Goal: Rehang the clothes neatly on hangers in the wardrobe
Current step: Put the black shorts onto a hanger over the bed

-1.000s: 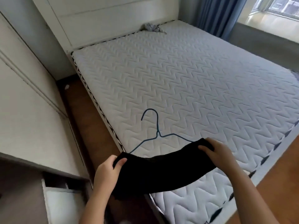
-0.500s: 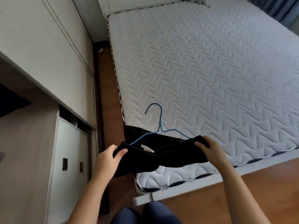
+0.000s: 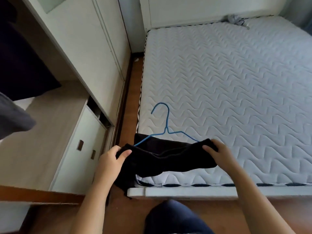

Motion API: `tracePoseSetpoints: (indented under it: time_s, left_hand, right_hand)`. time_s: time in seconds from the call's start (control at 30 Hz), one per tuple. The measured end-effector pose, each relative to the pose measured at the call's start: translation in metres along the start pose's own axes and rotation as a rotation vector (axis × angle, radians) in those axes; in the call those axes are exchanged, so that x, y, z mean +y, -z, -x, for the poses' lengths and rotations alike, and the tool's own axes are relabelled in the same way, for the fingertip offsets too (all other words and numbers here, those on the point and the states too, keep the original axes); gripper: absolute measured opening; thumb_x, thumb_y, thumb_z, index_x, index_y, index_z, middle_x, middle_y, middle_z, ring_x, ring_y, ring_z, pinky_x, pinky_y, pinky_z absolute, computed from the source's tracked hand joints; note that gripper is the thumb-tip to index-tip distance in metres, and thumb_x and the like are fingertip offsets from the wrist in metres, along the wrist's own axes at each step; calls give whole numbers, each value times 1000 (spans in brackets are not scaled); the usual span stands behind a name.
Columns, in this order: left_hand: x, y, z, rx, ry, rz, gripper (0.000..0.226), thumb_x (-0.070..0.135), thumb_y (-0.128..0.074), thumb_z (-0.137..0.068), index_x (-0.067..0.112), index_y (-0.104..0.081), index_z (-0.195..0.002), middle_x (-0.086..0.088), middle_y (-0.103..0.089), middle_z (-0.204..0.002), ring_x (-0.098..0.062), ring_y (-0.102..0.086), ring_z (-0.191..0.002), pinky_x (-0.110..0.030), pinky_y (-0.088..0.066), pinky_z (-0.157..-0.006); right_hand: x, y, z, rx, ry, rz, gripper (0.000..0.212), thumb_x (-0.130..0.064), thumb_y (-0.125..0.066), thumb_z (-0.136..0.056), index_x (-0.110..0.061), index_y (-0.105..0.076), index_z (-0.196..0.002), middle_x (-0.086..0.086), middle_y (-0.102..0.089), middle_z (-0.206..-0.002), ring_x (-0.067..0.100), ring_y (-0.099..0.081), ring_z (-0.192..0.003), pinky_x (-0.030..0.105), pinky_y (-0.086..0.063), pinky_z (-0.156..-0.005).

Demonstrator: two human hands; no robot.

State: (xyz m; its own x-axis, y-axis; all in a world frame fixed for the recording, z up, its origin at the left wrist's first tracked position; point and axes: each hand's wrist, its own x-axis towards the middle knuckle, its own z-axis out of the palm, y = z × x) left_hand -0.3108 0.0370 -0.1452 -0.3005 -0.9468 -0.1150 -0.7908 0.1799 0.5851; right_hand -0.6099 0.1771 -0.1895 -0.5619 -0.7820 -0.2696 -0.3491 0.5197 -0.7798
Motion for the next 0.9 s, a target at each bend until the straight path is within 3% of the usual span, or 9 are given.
tracePoseSetpoints:
  time_s: [0.13, 0.2, 0.33, 0.43, 0.6, 0.9]
  left_hand:
    - [10, -30, 63, 94, 120, -7, 40, 43, -50, -88, 10, -57, -109, -2, -62, -96, -30, -59, -96, -30, -38, -62]
    - [16, -45, 96, 126, 177, 34, 45, 41, -53, -87, 5, -57, -114, -11, -65, -106, -29, -58, -93, -32, -40, -68]
    - [26, -52, 153, 145, 323, 70, 56, 47, -53, -84, 6, -54, -122, -13, -62, -120, -29, -56, -110, -33, -43, -78]
    - [38, -50, 187, 200, 392, 45, 49, 46, -53, -84, 9, -58, -115, -10, -65, -113, -28, -58, -105, -32, -44, -73]
    - [78, -66, 248, 343, 488, 62, 44, 43, -54, -86, 8, -59, -113, -10, -64, -112, -29, -57, -105, -37, -45, -80]
    - [189, -122, 380, 583, 732, 114, 32, 38, -58, -86, 7, -57, -92, -5, -57, -80, -27, -56, -86, -32, -39, -67]
  right_hand:
    - [22, 26, 21, -103, 81, 85, 8, -24, -57, -88, -16, -56, -87, 2, -60, -76, 23, -56, -78, 28, -39, -61]
    - [28, 39, 29, -153, 111, 115, 8, -23, -57, -88, -15, -56, -89, 4, -60, -81, 22, -55, -78, 22, -38, -59]
    - [34, 56, 45, -240, 160, 153, 14, -23, -59, -87, -11, -60, -96, 6, -62, -85, 24, -57, -83, 29, -40, -68]
    - [36, 67, 54, -333, 186, 151, 21, -26, -57, -88, -10, -61, -102, 7, -63, -88, 25, -59, -84, 31, -44, -73]
    - [41, 98, 54, -442, 327, 197, 12, -31, -55, -88, -20, -56, -92, 5, -63, -84, 26, -59, -85, 35, -45, -76]
    - [68, 164, 78, -679, 524, 258, 17, -31, -55, -88, -16, -59, -96, 4, -62, -88, 23, -56, -86, 28, -38, -68]
